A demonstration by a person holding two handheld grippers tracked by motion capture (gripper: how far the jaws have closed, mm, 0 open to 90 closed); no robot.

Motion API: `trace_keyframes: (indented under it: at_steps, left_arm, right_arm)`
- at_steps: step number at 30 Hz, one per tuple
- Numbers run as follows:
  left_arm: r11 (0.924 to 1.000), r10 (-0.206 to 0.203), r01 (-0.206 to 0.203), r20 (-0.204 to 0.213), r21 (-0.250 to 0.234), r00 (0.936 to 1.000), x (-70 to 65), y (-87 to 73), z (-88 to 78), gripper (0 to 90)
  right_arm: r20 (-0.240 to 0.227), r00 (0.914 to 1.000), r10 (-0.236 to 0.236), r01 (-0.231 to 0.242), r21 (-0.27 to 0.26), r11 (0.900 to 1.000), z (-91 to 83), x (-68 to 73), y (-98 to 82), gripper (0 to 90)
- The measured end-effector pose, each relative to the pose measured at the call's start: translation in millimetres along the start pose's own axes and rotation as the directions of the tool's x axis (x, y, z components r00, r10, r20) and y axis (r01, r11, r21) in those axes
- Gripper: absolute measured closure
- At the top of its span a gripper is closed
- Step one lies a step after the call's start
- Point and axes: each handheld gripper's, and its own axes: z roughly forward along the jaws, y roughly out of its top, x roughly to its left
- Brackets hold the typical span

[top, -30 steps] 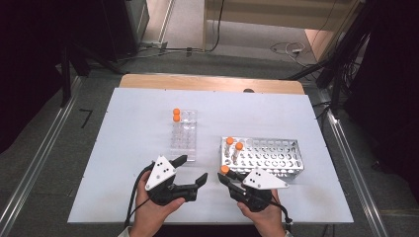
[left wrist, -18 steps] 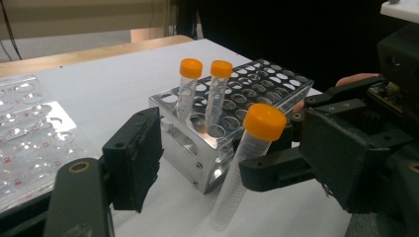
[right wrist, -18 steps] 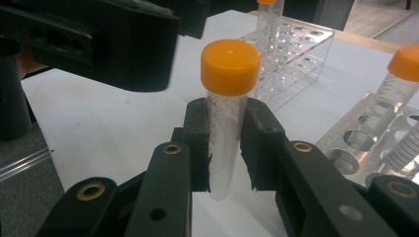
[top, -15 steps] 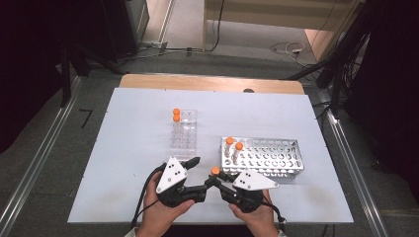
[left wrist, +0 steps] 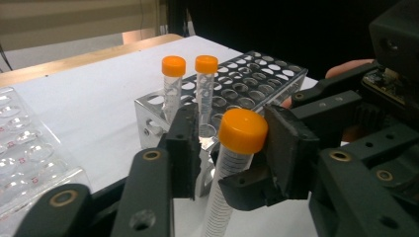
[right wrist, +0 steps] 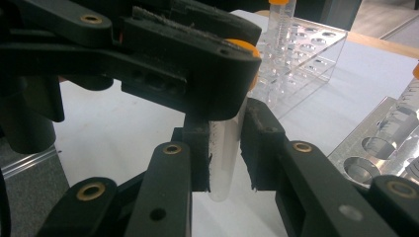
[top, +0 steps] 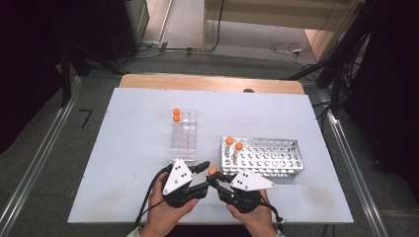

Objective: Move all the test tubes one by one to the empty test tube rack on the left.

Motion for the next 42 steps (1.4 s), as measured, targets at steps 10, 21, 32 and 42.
trace_keyframes:
  at_steps: [10,21,32,42]
  left_arm:
    - [0.9998,0.018,-0.018,0.010,0.009,0.9998,0.1,0.5,-0.8,70.3]
    - [0.9999,-0.006,0.006,-0.001,-0.009,1.0000,7.4,7.7,-9.7,70.5]
    - [0.9979,-0.052,0.051,-0.023,-0.041,0.9984,24.3,20.0,-20.1,70.5]
    - [0.9937,-0.105,0.102,-0.066,-0.045,0.9923,49.0,35.0,-19.2,70.6]
  right_arm:
    - [-0.003,1.0000,0.010,-0.010,0.003,1.000,0.0,0.2,-0.2,69.1]
    - [-0.017,0.9987,0.047,-0.048,-0.007,0.999,-5.4,-2.8,-1.2,35.0]
    - [0.027,0.9975,0.065,-0.063,-0.061,0.996,-38.0,-14.3,-3.9,30.2]
    - [0.106,0.9881,0.111,-0.103,-0.081,0.991,-65.0,-37.8,-15.9,30.3]
